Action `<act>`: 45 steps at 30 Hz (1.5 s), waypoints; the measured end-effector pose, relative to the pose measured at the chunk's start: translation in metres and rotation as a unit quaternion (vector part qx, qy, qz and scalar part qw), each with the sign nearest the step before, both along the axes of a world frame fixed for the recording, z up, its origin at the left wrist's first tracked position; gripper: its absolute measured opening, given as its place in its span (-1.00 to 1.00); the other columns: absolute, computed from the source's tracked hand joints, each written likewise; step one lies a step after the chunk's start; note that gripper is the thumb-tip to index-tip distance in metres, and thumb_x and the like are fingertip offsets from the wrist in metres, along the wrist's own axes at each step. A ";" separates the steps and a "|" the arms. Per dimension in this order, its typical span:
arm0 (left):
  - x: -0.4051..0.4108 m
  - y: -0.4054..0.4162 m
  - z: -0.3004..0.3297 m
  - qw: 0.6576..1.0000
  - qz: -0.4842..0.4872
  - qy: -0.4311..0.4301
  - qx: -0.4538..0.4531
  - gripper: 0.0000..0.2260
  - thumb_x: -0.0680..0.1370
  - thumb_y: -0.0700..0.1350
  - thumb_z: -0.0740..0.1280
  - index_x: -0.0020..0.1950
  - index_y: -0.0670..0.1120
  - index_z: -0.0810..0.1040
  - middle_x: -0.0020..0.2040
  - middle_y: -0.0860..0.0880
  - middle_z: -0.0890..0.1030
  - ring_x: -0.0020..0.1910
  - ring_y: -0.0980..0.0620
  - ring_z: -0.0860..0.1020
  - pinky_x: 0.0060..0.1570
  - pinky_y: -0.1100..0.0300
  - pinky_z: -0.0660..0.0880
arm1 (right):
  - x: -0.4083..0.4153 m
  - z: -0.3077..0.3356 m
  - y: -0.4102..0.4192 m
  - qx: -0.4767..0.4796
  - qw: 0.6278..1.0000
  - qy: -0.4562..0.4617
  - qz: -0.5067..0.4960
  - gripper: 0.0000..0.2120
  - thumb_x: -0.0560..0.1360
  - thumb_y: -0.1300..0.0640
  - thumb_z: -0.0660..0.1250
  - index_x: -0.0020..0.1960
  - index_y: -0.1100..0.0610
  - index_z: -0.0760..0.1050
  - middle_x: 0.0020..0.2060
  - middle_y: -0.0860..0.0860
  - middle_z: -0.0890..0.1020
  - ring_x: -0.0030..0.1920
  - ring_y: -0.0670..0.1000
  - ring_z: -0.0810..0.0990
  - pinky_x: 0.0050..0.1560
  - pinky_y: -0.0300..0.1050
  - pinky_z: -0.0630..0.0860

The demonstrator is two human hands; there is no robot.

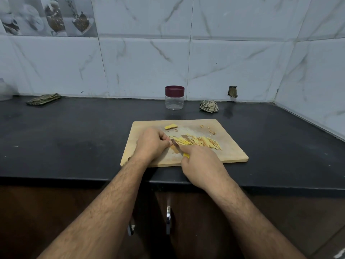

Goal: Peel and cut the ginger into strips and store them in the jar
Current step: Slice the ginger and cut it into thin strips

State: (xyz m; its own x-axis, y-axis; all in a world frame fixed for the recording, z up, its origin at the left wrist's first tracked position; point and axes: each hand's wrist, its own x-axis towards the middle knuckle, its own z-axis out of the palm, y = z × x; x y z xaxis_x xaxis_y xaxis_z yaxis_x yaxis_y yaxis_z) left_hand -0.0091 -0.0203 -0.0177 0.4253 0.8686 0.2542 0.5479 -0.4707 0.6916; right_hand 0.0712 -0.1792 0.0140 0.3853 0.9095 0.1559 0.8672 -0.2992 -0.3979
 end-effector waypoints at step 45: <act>-0.010 -0.005 0.004 0.985 0.027 -0.164 -0.037 -0.86 0.50 -0.19 0.32 -0.13 0.05 0.61 -0.18 0.17 0.61 -0.06 0.07 0.59 0.06 0.17 0.51 | -0.013 0.003 -0.002 -0.014 0.996 -0.013 -0.082 -0.73 0.56 0.17 0.19 0.26 0.06 0.37 0.02 0.02 0.58 -0.08 0.06 0.44 -0.15 -0.05 0.36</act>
